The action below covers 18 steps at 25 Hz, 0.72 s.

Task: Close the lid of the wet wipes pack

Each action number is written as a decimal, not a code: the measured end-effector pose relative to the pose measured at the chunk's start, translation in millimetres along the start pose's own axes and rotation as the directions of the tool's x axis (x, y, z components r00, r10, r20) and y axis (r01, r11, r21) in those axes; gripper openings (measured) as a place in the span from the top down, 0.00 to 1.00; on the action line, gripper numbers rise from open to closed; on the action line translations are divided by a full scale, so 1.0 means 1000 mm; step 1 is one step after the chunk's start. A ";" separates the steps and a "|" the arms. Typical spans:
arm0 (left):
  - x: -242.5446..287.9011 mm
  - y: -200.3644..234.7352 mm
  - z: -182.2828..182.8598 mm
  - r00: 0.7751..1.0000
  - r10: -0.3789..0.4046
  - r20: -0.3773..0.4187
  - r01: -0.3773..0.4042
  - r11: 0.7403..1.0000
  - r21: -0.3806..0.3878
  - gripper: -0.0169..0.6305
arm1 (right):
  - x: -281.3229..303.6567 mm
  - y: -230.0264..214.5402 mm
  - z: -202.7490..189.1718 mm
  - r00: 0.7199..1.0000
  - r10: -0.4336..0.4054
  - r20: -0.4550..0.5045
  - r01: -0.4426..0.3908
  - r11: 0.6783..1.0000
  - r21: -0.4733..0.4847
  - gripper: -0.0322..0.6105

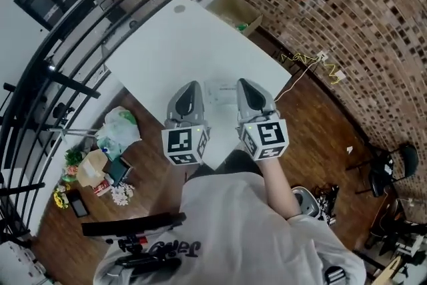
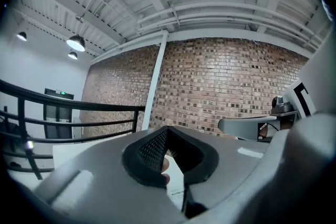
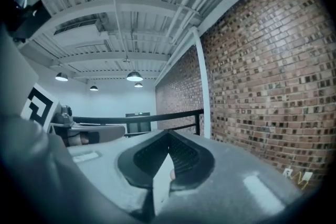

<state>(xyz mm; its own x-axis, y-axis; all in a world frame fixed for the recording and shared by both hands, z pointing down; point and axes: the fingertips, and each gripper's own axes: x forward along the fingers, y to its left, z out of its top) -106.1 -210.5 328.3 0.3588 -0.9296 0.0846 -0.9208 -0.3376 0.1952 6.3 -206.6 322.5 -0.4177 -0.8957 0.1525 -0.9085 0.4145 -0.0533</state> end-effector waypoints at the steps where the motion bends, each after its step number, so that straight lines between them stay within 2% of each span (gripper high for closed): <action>1: 0.010 -0.003 -0.006 1.000 -0.013 -0.015 0.013 1.000 0.001 0.95 | 0.005 -0.008 -0.007 1.000 0.007 -0.017 -0.007 1.000 0.022 0.97; 5: 0.045 -0.009 -0.032 0.997 -0.038 -0.060 0.038 0.999 -0.005 0.95 | 0.027 -0.044 -0.036 0.995 -0.007 -0.098 0.015 0.997 0.080 0.97; 9: 0.070 -0.009 -0.065 0.989 -0.039 -0.139 0.037 0.999 -0.014 0.95 | 0.045 -0.062 -0.068 0.981 0.012 -0.191 0.009 0.994 0.111 0.97; 13: 0.085 -0.003 -0.088 0.981 -0.034 -0.189 0.030 0.999 -0.024 0.95 | 0.061 -0.062 -0.096 0.964 0.049 -0.260 -0.009 0.988 0.151 0.97; 18: 0.094 -0.001 -0.117 0.967 -0.050 -0.249 0.042 0.998 -0.037 0.95 | 0.073 -0.056 -0.127 0.939 0.082 -0.334 -0.037 0.990 0.138 0.97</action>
<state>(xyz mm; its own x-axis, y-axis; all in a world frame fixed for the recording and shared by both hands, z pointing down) -53.2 -280.3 450.5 0.4313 -0.8454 0.3150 -0.8985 -0.3712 0.2342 28.5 -275.0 462.0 -0.4617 -0.7532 0.4686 -0.8856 0.4216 -0.1949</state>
